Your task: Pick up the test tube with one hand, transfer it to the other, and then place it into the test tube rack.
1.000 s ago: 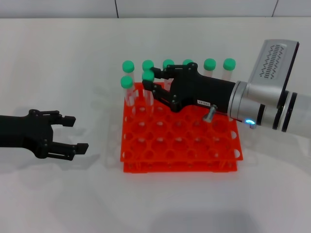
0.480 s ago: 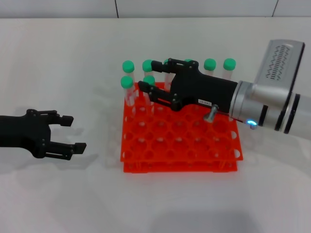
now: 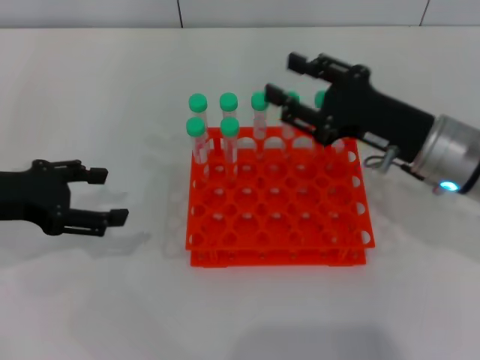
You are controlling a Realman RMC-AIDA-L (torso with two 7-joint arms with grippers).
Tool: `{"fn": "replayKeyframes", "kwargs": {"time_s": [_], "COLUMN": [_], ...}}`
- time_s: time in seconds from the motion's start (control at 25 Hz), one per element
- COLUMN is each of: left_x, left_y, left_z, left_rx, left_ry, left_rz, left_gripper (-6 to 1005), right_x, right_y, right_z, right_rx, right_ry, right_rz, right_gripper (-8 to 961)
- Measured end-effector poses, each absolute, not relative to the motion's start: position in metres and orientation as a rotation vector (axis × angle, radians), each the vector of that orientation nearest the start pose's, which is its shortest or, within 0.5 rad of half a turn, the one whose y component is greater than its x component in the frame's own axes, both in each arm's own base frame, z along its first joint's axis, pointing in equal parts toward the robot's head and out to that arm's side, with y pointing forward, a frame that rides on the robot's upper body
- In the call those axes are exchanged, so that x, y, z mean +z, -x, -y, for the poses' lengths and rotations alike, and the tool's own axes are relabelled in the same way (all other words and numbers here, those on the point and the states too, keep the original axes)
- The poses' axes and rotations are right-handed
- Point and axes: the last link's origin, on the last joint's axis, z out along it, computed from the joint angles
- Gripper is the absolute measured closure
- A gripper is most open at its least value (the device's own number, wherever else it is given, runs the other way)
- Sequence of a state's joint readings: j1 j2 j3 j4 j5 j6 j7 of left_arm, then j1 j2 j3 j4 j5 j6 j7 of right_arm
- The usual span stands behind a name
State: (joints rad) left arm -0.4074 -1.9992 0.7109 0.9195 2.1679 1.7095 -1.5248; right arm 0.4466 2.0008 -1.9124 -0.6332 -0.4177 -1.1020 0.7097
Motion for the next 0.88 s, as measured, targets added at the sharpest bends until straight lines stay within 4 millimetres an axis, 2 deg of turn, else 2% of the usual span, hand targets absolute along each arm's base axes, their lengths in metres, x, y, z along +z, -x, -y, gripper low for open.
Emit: {"fn": "replayKeyframes", "kwargs": {"time_s": [0.2, 0.28, 0.32, 0.44, 0.64, 0.88], "left_x": [0.078, 0.081, 0.088, 0.095, 0.097, 0.095], "left_y": [0.299, 0.298, 0.297, 0.297, 0.292, 0.288], "left_z": [-0.300, -0.299, -0.298, -0.297, -0.297, -0.298], "left_rx": [-0.455, -0.485, -0.535, -0.586, -0.651, -0.692], "left_ry": [2.746, 2.734, 2.705, 2.673, 2.659, 2.652], "left_rz": [0.655, 0.650, 0.642, 0.635, 0.616, 0.626], "left_gripper": [105, 105, 105, 105, 105, 105], "right_x": [-0.018, -0.010, 0.005, 0.022, 0.042, 0.046], "right_y": [-0.204, -0.208, -0.218, -0.231, -0.245, -0.247], "right_z": [-0.345, -0.347, -0.349, -0.349, -0.343, -0.338], "right_rx": [1.072, 1.062, 1.012, 0.945, 0.829, 0.693], "right_ry": [2.367, 2.376, 2.417, 2.465, 2.538, 2.640], "right_rz": [-0.261, -0.284, -0.337, -0.396, -0.431, -0.401], "right_gripper": [397, 397, 397, 396, 398, 404]}}
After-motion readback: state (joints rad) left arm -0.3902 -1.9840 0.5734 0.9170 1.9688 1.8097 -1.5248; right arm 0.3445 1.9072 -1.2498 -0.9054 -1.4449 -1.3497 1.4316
